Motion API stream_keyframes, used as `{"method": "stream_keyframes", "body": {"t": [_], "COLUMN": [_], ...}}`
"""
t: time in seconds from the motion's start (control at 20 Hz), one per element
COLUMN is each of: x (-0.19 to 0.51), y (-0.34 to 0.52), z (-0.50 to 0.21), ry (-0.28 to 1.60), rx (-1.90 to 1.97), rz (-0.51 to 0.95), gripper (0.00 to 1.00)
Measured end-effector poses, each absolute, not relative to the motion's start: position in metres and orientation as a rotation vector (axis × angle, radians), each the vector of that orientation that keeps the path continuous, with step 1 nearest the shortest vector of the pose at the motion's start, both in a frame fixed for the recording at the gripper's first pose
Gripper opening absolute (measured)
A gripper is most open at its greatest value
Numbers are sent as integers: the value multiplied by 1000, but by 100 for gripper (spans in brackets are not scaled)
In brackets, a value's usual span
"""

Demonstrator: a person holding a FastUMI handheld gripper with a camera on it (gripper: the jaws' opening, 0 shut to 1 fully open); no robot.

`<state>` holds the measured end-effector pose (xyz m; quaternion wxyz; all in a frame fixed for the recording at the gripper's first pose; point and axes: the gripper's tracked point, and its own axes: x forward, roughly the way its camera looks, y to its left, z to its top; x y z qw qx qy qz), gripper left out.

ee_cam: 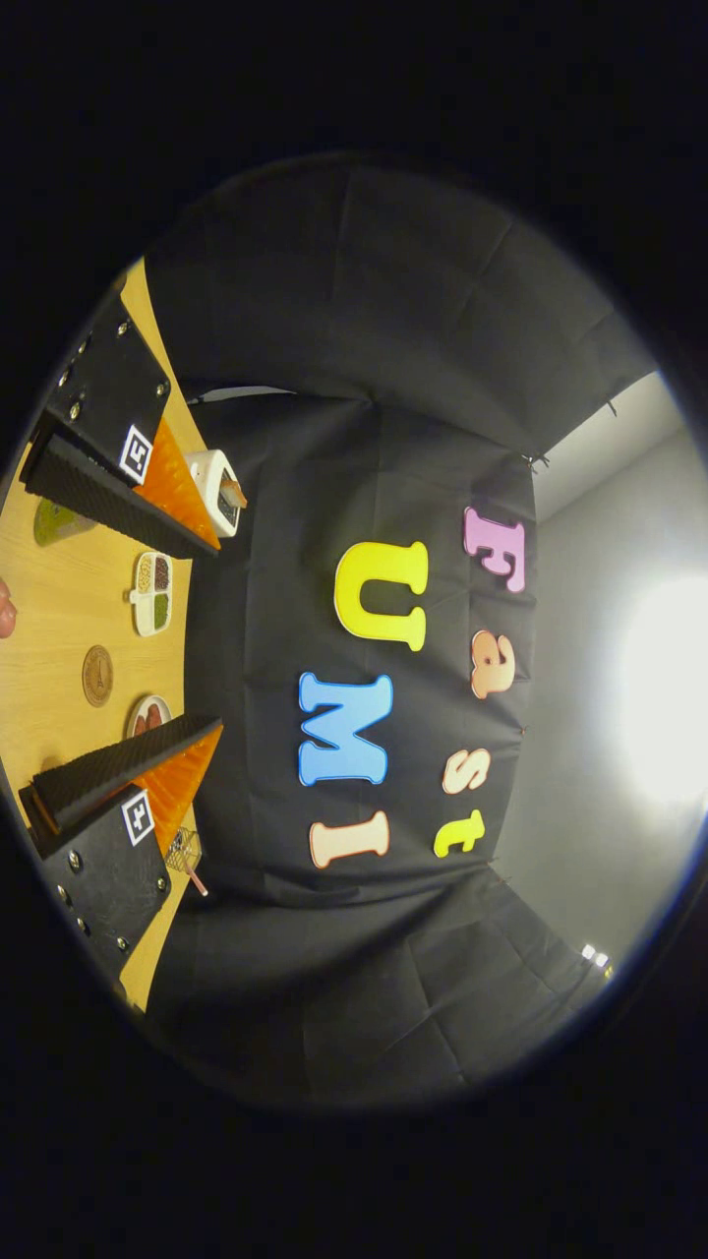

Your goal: Take the bottle from table, then pour the juice into the cup, finally place the bottle on the coaster

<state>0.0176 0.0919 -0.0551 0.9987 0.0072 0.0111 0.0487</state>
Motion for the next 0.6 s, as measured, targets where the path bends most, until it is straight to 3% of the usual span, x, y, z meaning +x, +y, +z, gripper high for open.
{"method": "stream_keyframes", "body": {"t": [0.6], "x": [24], "y": [172], "z": [-135], "ry": [166], "rx": [32], "rz": [194], "gripper": [97]}}
